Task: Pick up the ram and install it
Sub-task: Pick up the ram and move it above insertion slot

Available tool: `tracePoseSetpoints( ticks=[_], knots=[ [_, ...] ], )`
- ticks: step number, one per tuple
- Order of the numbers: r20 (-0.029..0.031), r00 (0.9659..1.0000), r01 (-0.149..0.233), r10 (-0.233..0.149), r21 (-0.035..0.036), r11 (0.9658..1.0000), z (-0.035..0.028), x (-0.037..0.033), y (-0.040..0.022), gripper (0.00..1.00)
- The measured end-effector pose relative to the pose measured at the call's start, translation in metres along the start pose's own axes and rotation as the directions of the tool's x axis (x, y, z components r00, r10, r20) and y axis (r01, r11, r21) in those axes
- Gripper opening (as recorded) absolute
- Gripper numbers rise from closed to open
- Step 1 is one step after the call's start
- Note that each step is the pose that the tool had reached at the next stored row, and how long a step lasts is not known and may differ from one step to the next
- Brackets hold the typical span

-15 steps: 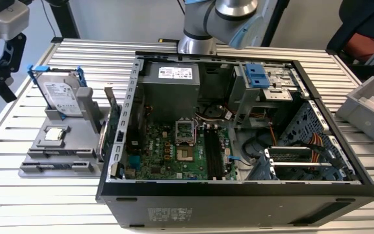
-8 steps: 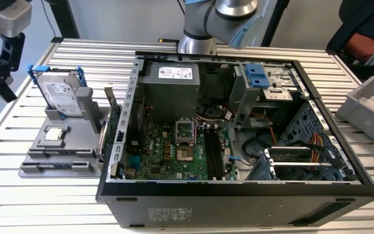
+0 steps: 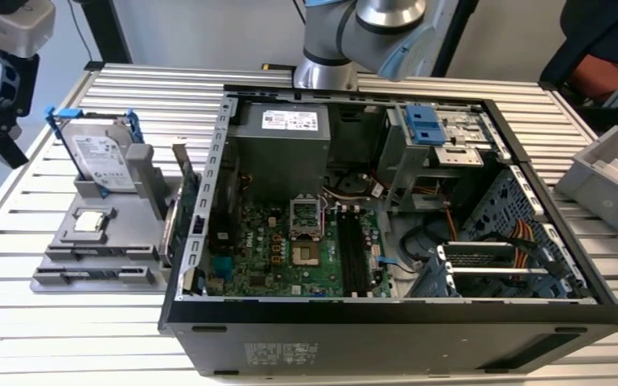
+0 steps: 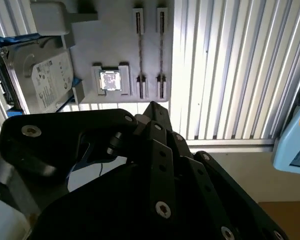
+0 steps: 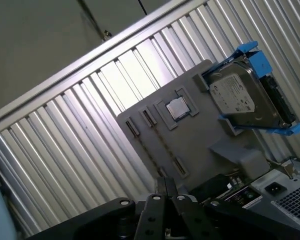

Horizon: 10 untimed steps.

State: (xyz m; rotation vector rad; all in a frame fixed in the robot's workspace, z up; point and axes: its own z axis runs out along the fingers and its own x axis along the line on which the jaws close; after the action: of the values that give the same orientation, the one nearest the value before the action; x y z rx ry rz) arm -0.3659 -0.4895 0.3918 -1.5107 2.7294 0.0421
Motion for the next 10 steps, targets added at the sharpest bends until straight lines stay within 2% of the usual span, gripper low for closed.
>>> tracePoseSetpoints(
  ticks=[5,8,10],
  knots=[
    [-0.0007,0.9978,0.066,-0.066,-0.0021,0.9978,0.0,-0.0001,0.0,0.0],
    [-0.0011,0.9941,0.108,-0.108,-0.0036,0.9941,0.0001,0.0,0.0,0.0],
    [-0.0013,0.9901,0.14,-0.14,-0.0046,0.9901,0.0001,0.0,0.0,0.0]
  ],
)
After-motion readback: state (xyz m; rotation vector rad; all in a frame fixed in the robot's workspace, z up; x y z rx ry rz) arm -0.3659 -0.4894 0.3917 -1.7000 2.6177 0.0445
